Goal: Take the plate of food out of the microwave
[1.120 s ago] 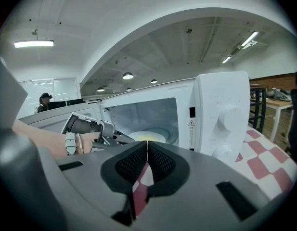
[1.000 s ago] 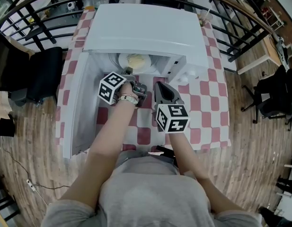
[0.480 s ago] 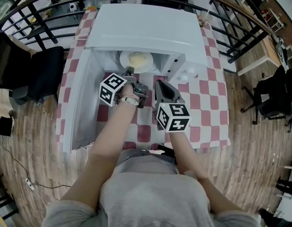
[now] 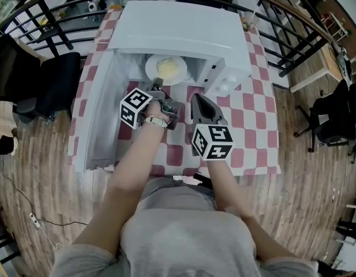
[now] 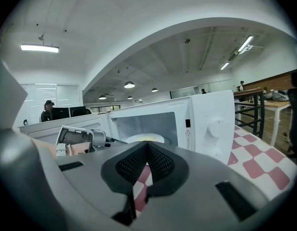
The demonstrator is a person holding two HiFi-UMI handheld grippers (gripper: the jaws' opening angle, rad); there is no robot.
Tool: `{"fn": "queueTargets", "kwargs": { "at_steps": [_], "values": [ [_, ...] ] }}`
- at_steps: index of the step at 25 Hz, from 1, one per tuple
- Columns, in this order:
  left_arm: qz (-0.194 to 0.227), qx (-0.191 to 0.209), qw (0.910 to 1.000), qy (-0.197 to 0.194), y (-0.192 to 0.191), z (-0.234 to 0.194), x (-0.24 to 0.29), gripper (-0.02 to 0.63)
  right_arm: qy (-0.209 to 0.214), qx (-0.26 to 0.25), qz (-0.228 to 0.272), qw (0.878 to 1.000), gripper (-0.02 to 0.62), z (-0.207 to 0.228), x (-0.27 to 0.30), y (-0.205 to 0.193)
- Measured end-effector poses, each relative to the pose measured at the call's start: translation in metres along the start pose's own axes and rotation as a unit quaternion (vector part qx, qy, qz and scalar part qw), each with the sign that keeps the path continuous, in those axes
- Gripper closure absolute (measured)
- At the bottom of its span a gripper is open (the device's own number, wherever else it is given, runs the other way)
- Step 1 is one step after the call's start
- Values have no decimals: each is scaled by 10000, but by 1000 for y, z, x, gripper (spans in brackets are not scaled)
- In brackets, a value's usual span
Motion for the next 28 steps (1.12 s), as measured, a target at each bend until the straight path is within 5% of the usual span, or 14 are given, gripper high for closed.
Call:
{"fn": "queueTargets", "kwargs": {
  "at_steps": [28],
  "values": [
    [-17, -6, 9983, -580, -29, 20, -74, 591, 394, -290, 318, 9983, 571, -29, -49, -1]
  ]
}}
Point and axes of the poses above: the fingertips, and each gripper's own axes: x forward along the fingers, z to its right, y out of its top, the point moved 6 cm from there along -x, backward along the fingers, and after that the axes turned 9 degrees about x, right-handed, at the moved point
